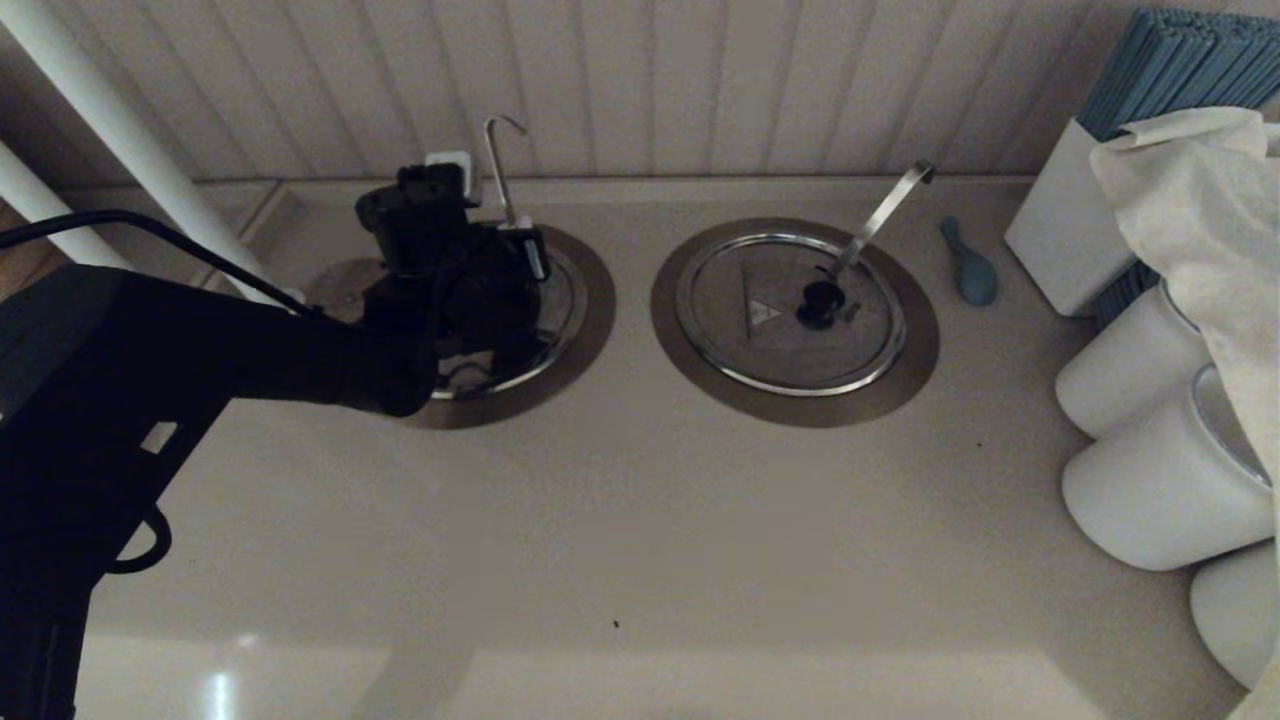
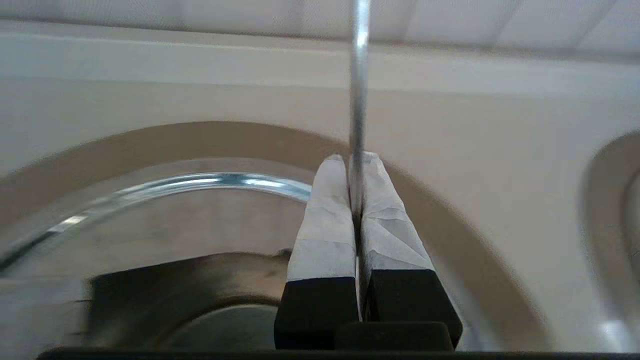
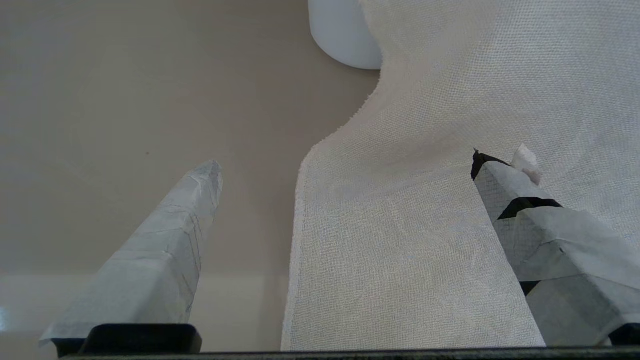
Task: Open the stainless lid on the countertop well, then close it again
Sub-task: Stir with a spoon
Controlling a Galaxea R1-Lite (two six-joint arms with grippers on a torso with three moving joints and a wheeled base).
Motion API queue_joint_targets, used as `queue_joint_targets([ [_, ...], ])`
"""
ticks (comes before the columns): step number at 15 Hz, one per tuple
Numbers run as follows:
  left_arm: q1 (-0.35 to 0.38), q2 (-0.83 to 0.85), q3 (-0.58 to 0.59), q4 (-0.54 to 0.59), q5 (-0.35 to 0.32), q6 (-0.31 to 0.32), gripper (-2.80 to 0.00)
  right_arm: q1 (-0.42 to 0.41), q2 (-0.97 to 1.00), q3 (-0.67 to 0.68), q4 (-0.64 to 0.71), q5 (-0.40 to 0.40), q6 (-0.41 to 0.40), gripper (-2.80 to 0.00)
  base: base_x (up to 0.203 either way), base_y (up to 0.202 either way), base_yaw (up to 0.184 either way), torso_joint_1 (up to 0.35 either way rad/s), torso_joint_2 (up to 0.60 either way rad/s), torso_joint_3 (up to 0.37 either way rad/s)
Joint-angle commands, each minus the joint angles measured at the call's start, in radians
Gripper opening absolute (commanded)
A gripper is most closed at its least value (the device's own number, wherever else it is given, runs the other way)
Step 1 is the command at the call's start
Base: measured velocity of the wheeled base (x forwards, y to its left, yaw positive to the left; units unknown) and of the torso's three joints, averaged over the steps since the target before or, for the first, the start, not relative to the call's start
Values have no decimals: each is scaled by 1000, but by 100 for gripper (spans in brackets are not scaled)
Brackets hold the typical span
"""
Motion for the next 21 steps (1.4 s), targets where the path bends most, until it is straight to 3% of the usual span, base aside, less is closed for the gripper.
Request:
queue_joint_targets([
  [1, 18, -7, 15, -1, 2, 28, -280, 0, 2, 0, 0, 0, 0, 0, 0, 0, 0, 0, 0, 0],
  [4, 50, -86, 42, 23, -35, 21, -280, 0, 2, 0, 0, 0, 1, 0, 0, 0, 0, 0, 0, 0],
  [7, 57, -138, 38, 108, -105, -140, -280, 0, 2, 0, 0, 0, 1, 0, 0, 0, 0, 0, 0, 0],
  [12, 62, -183, 51, 175, -137, -174, -280, 0, 2, 0, 0, 0, 1, 0, 0, 0, 0, 0, 0, 0],
  [14, 72, -190, 80, 177, -165, -158, -280, 0, 2, 0, 0, 0, 0, 0, 0, 0, 0, 0, 0, 0],
  [17, 114, -241, 146, 213, -272, -79, -280, 0, 2, 0, 0, 0, 0, 0, 0, 0, 0, 0, 0, 0],
  [21, 146, -263, 149, 273, -283, -41, -280, 0, 2, 0, 0, 0, -1, 0, 0, 0, 0, 0, 0, 0],
])
